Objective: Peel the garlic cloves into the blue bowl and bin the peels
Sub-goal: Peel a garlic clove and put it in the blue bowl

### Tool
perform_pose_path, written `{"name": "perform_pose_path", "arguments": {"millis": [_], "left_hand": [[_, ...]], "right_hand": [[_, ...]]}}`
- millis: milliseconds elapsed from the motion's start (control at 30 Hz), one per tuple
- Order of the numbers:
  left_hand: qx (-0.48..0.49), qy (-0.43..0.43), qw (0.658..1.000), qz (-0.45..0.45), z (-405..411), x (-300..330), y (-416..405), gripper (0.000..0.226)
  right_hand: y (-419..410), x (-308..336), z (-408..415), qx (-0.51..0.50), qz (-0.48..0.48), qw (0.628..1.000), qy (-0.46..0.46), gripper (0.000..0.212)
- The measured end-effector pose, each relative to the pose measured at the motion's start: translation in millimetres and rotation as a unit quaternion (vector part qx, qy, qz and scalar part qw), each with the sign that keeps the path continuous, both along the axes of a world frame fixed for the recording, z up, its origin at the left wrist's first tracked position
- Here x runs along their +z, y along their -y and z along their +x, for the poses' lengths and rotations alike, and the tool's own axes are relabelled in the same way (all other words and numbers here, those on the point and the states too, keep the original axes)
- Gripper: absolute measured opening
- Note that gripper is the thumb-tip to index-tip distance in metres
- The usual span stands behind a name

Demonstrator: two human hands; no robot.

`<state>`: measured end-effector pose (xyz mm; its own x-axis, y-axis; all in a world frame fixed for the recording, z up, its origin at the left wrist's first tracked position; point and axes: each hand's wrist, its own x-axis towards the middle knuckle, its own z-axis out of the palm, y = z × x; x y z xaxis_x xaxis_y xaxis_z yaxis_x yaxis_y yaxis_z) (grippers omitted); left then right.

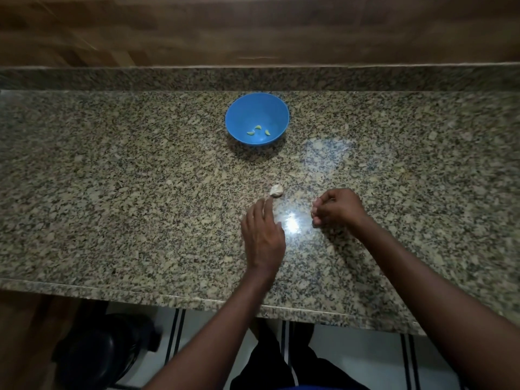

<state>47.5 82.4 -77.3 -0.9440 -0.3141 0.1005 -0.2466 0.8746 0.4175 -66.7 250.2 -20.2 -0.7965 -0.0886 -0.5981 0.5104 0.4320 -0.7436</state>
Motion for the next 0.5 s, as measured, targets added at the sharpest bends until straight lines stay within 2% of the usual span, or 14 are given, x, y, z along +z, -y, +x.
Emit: {"name": "perform_pose_path", "arguments": {"millis": [133,267,500], "left_hand": [[-0.042,0.017,0.999,-0.029,7,-5,-3,0.053],[-0.054,0.028,0.997,-0.053,9,-3,-2,0.053],[-0.056,0.048,0.995,-0.065,8,1,-3,0.053]], "right_hand": [[4,9,-14,0.058,0.054,0.997,0.015,0.016],[6,16,-17,0.093,0.081,0.992,0.013,0.011],[7,18,-12,0.08,0.079,0.994,0.017,0.009]]}}
